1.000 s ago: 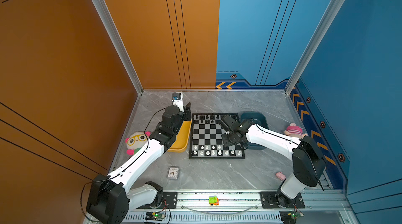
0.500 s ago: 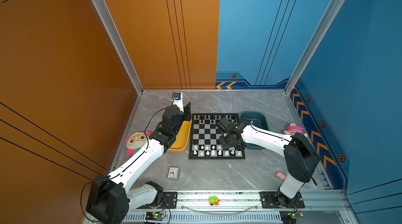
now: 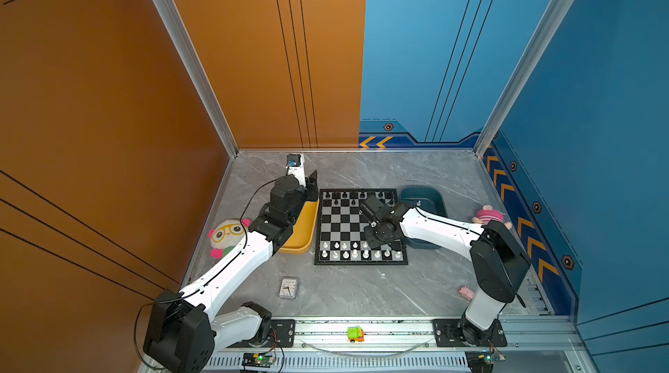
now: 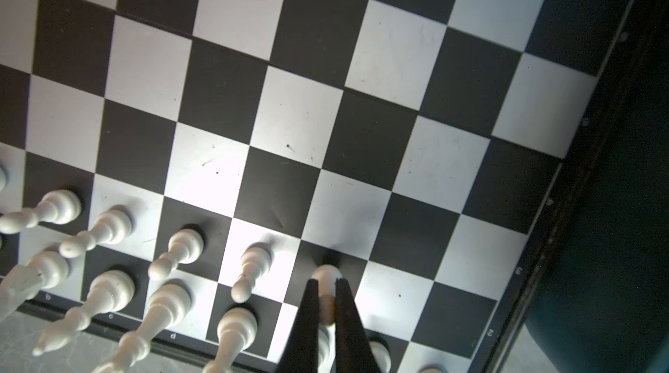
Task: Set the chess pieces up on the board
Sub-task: 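Lower the white pawn onto an empty near-row square with the right gripper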
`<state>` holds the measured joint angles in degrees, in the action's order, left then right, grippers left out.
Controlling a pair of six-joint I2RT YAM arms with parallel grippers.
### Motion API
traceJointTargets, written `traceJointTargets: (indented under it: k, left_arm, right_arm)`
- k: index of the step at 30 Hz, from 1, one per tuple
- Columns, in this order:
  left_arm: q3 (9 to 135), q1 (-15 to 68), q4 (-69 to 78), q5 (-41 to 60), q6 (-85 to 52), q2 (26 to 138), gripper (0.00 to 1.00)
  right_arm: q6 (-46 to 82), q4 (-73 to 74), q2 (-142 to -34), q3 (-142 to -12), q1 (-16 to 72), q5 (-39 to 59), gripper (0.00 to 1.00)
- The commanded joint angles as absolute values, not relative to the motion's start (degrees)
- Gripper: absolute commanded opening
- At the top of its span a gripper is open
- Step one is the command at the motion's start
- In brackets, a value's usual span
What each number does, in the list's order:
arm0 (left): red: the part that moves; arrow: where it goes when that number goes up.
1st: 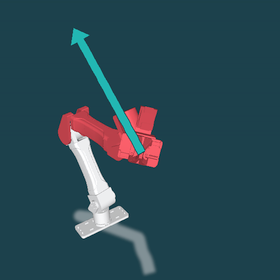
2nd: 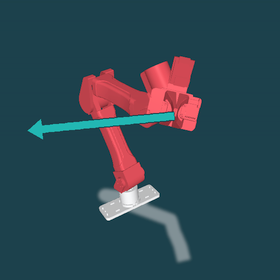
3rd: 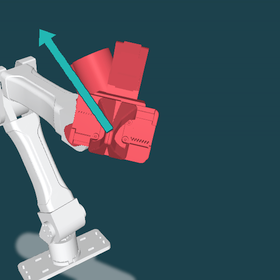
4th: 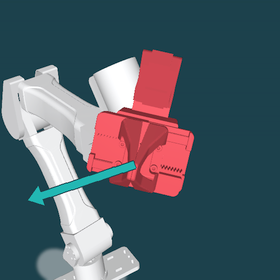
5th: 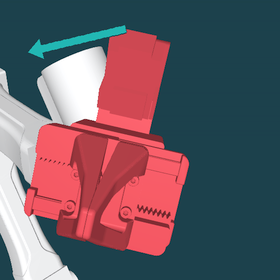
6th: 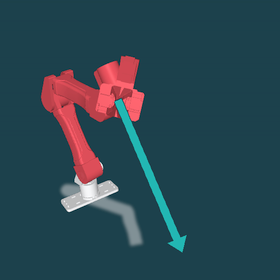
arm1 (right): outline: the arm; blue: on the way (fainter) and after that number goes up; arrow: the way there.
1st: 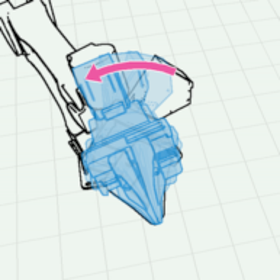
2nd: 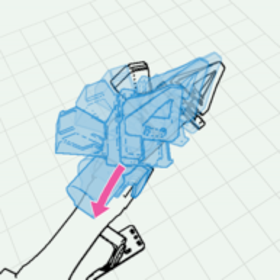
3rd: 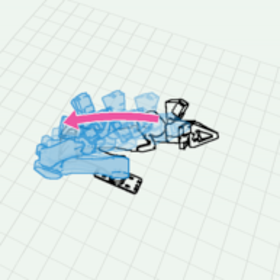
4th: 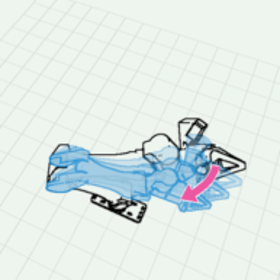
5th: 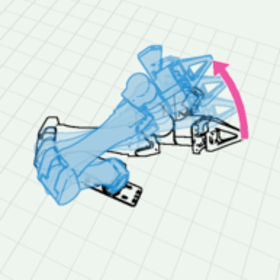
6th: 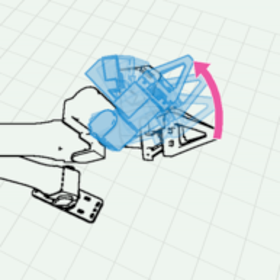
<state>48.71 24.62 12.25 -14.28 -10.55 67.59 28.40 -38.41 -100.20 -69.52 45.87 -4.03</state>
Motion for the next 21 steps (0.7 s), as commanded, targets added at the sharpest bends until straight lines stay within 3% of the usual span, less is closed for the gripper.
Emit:
traceJointTargets:
  k: [1,21]
  left_arm:
    - [48.03,23.99,12.64,-12.88,-11.05,67.37,0.51]
    - [48.19,23.99,12.61,-12.91,-10.93,67.6,0.51]
  right_arm:
    - [29.18,-38.41,-101.08,-68.99,46.4,-3.13,0.0]
    - [29.44,-39.19,-100.9,-68.2,46.46,-3.89,0.0]
